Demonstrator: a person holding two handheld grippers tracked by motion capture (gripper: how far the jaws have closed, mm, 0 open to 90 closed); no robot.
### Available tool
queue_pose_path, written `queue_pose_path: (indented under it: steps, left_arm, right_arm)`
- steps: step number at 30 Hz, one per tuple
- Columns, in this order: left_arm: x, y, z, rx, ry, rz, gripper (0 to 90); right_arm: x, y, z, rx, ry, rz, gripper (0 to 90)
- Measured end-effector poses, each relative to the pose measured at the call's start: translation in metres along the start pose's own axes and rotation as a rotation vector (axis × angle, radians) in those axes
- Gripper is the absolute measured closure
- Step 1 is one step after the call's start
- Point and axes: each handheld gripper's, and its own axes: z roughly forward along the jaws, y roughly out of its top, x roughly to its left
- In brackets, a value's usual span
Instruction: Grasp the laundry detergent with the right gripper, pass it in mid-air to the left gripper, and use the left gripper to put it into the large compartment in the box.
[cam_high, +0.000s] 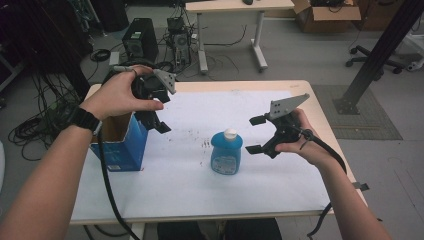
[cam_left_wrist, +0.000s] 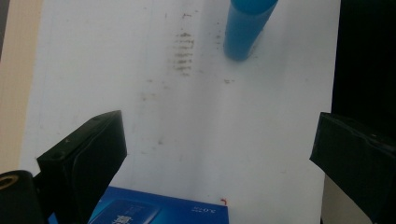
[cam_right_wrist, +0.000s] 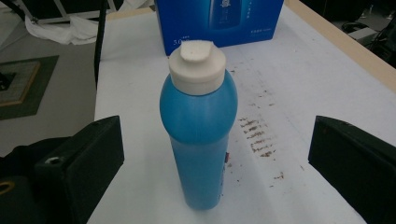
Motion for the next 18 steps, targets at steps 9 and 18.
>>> queue_pose_path:
  steps: [9, 18]
  left_arm:
    - [-0.001, 0.001, 0.002, -0.008, 0.0, 0.003, 3.7]
    - [-0.001, -0.001, 0.004, -0.009, -0.003, -0.002, 3.7]
  right_arm:
    - [0.002, -0.017, 0.023, -0.044, -0.007, 0.041, 3.1]
    - [0.005, -0.029, 0.047, -0.081, -0.007, 0.07, 3.2]
